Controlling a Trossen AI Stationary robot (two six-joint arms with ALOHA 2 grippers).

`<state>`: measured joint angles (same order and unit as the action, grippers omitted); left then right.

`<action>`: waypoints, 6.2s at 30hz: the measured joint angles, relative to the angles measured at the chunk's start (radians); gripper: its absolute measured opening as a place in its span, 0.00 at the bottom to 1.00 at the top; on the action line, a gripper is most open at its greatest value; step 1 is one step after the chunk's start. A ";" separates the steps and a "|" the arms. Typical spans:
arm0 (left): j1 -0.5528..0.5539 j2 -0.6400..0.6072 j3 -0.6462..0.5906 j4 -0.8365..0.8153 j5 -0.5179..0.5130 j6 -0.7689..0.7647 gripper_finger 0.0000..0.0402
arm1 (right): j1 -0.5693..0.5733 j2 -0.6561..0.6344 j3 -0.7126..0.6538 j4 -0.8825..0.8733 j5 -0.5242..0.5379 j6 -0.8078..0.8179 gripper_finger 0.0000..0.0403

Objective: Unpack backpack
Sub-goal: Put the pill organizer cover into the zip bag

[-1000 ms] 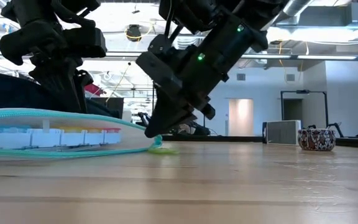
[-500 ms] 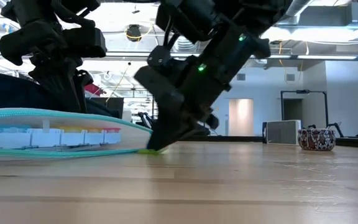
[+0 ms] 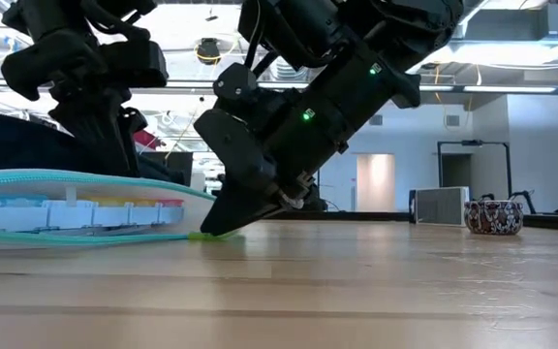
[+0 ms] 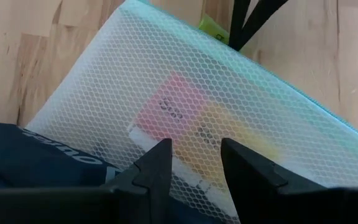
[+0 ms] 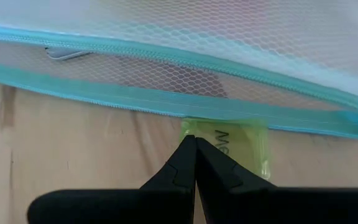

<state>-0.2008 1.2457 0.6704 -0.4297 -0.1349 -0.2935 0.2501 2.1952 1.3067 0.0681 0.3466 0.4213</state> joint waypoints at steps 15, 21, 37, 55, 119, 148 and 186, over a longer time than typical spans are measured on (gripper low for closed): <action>0.000 0.000 0.000 0.056 -0.008 0.024 0.31 | 0.005 0.005 -0.003 0.067 0.014 -0.288 0.00; 0.000 0.000 0.000 0.101 -0.008 0.031 0.31 | -0.025 0.006 -0.005 0.103 0.007 -0.351 0.00; 0.000 0.000 0.000 0.107 -0.014 0.078 0.31 | 0.005 -0.207 0.095 -0.297 0.017 -0.078 0.00; 0.002 0.000 -0.068 0.095 -0.081 0.118 0.31 | -0.004 -0.042 0.098 -0.352 0.003 0.161 0.00; -0.013 0.001 -0.169 0.253 -0.026 0.038 0.31 | -0.121 -0.017 0.094 -0.149 -0.434 0.484 0.44; -0.013 0.000 -0.169 0.238 -0.030 0.019 0.31 | -0.104 -0.020 0.094 -0.152 -0.518 0.419 0.01; -0.014 -0.001 0.080 -0.184 -0.058 0.010 0.31 | -0.196 0.012 0.096 0.039 -0.325 0.450 0.33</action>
<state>-0.2150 1.2449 0.7509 -0.6137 -0.1928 -0.2840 0.0540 2.2067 1.4029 0.1070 0.0216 0.8709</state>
